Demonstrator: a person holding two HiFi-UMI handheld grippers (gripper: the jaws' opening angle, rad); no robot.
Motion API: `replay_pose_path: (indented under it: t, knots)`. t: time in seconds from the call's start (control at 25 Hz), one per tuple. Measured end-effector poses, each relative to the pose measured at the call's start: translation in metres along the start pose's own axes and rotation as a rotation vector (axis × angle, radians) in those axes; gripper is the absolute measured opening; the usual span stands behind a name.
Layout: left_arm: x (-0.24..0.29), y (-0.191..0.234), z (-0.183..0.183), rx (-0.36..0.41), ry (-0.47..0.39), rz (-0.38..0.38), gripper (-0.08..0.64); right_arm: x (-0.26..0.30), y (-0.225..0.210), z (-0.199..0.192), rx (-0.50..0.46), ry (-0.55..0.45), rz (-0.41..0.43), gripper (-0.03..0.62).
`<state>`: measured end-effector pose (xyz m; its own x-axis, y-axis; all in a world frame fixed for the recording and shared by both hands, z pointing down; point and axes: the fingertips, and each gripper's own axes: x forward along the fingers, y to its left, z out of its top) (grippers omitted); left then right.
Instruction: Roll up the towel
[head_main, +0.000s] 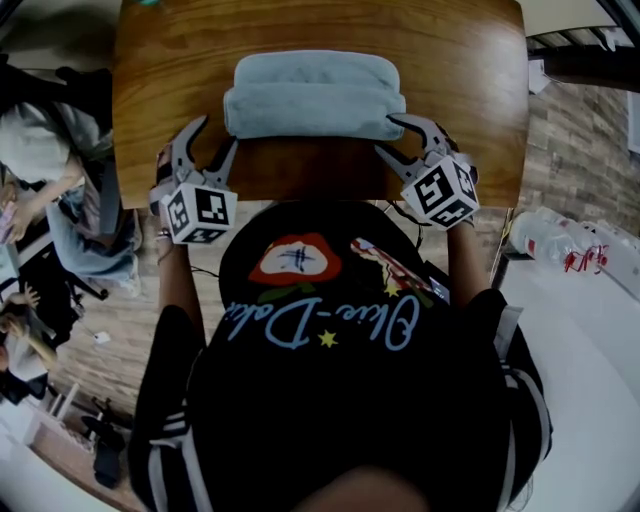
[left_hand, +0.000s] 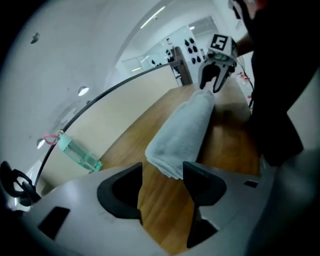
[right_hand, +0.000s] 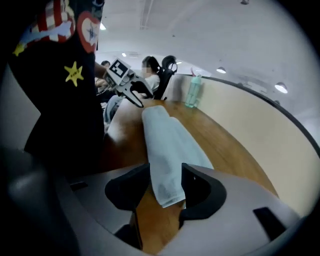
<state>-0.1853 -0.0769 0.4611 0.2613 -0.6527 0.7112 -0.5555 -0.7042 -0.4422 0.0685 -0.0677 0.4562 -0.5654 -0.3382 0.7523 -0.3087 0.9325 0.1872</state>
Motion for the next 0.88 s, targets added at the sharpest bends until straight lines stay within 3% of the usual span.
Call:
replay_pose_path:
  t: [0.2, 0.24, 0.32, 0.36, 0.56, 0.64, 0.76, 0.88]
  knots:
    - [0.027, -0.04, -0.005, 0.126, 0.044, -0.057, 0.247, 0.029, 0.017, -0.026, -0.132, 0.157, 0.027, 0.166]
    - [0.032, -0.041, -0.005, 0.143, 0.05, -0.049, 0.247, 0.031, 0.015, -0.026, -0.135, 0.163, 0.02, 0.164]
    - [0.034, -0.037, -0.001, 0.178, 0.045, -0.029, 0.157, 0.033, 0.012, -0.025, -0.133, 0.163, 0.027, 0.129]
    - [0.03, -0.035, 0.002, 0.184, 0.033, -0.034, 0.145, 0.031, 0.013, -0.025, -0.132, 0.162, 0.043, 0.12]
    - [0.008, -0.044, 0.002, 0.198, 0.021, -0.156, 0.104, 0.011, 0.026, -0.016, -0.053, 0.113, 0.147, 0.066]
    - [-0.003, -0.051, -0.003, 0.181, 0.027, -0.225, 0.103, 0.004, 0.036, -0.012, -0.019, 0.099, 0.207, 0.066]
    - [-0.013, -0.055, -0.005, 0.082, 0.032, -0.318, 0.103, -0.004, 0.039, -0.008, 0.027, 0.076, 0.256, 0.066]
    - [-0.01, -0.045, 0.001, 0.043, 0.046, -0.317, 0.104, -0.005, 0.022, -0.001, 0.075, 0.046, 0.239, 0.066]
